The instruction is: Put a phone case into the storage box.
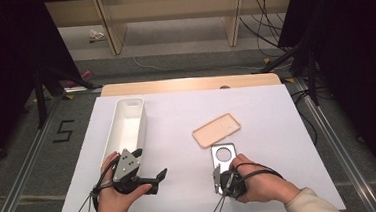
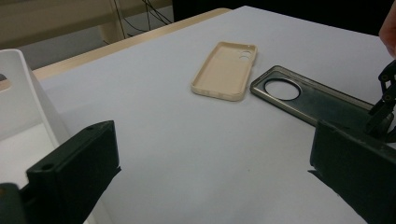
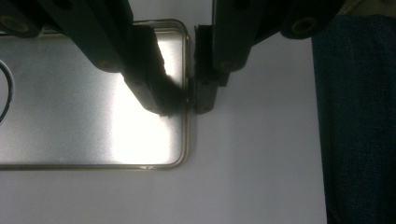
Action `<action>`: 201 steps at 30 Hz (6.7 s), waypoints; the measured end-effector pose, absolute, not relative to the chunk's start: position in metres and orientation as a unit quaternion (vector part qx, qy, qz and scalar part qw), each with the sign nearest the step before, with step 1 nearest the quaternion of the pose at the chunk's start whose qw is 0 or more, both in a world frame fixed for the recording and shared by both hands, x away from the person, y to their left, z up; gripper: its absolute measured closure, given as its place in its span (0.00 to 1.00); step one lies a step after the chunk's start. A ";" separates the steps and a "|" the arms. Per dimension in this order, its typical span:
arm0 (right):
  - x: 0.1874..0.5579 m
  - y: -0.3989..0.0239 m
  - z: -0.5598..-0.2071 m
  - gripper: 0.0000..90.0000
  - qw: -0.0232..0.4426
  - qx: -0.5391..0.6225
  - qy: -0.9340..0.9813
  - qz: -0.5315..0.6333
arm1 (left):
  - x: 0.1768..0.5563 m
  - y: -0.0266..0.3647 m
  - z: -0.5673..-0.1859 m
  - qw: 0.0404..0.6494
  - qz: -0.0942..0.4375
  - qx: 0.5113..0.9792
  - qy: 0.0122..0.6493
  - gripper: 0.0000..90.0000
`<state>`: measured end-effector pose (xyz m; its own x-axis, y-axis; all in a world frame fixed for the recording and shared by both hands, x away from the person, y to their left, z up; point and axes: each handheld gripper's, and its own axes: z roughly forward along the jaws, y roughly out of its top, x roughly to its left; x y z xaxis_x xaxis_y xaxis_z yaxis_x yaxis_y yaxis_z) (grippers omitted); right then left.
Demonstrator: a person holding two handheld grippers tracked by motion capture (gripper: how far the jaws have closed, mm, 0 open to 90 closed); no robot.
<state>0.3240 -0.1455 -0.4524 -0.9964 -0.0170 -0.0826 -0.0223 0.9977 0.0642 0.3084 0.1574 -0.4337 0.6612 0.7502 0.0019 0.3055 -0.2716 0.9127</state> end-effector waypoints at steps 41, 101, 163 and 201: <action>0.326 -0.154 -0.438 0.99 0.032 -0.002 0.996 0.078 | 0.308 0.157 -0.433 0.496 0.224 0.764 0.345 0.01; 0.329 -0.167 -0.422 0.99 0.116 0.000 0.948 0.298 | 0.362 0.091 -0.383 0.478 0.164 0.789 0.350 0.06; 0.326 -0.158 -0.422 0.99 0.137 -0.014 0.945 0.296 | 0.438 0.028 -0.401 0.386 0.038 0.792 0.471 0.72; 0.342 -0.167 -0.434 0.73 0.141 0.055 0.940 0.307 | 0.415 0.023 -0.374 0.495 0.080 0.772 0.391 0.91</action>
